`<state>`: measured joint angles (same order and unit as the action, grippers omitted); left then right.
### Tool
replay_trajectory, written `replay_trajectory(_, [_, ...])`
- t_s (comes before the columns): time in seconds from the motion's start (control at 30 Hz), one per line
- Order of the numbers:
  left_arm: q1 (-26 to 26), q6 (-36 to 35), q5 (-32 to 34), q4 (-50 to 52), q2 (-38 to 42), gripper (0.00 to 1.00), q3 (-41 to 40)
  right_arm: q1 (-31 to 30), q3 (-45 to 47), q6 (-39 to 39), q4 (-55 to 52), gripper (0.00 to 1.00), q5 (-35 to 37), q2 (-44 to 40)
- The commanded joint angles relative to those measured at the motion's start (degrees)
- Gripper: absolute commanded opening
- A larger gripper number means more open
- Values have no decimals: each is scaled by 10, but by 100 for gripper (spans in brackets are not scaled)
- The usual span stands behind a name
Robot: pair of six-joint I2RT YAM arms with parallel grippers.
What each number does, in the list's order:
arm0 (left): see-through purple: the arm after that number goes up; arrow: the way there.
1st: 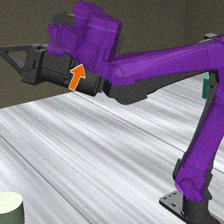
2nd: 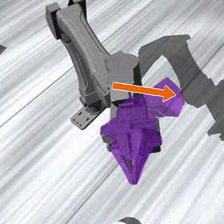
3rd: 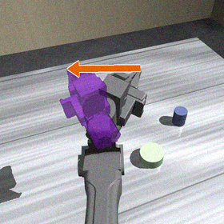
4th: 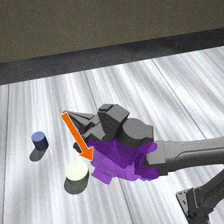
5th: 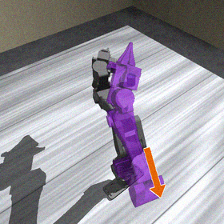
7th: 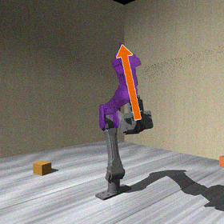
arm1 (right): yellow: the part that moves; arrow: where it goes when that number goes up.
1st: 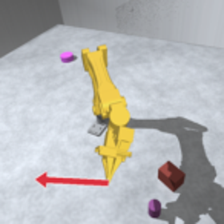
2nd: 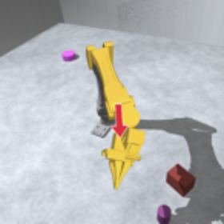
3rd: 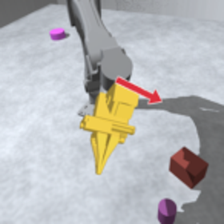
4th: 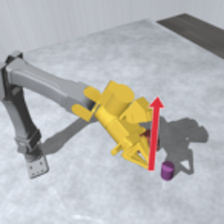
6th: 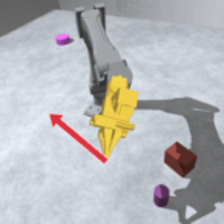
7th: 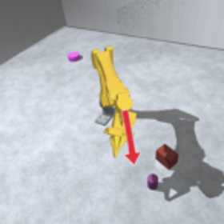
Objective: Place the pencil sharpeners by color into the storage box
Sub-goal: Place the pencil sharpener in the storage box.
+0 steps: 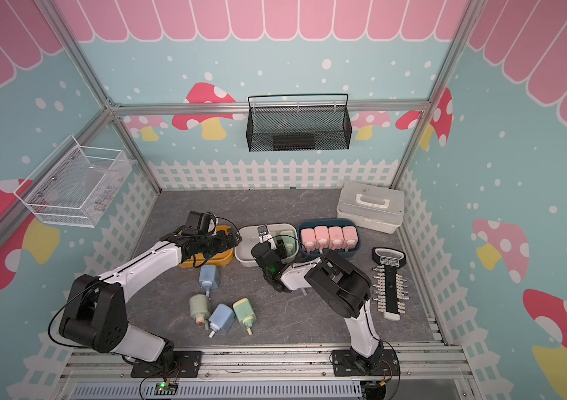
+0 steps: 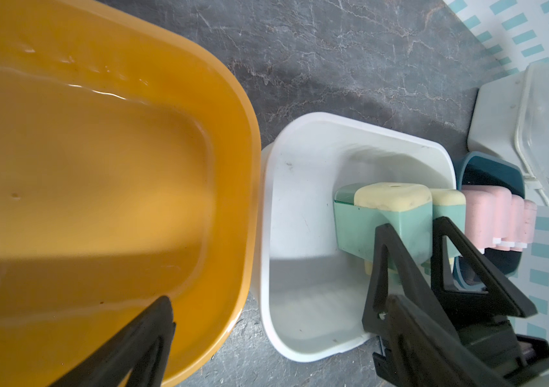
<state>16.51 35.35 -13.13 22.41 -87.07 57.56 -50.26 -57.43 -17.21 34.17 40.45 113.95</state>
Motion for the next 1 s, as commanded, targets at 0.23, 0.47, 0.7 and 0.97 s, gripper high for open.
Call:
replay_trajectory(0.23, [-6, 1, -9, -2, -5, 99, 5, -1, 3, 5, -32, 65, -47, -76])
replay_trajectory(0.47, [-6, -3, -13, -2, -6, 99, 6, -1, -17, 45, -117, 89, -97, -114])
replay_trajectory(0.7, [-8, -4, -20, -2, -17, 99, 12, 4, -102, 70, -326, 99, -88, -112])
replay_trajectory(0.97, [-8, -2, -23, -2, -23, 99, 15, 40, -215, 56, -523, 98, -147, -79])
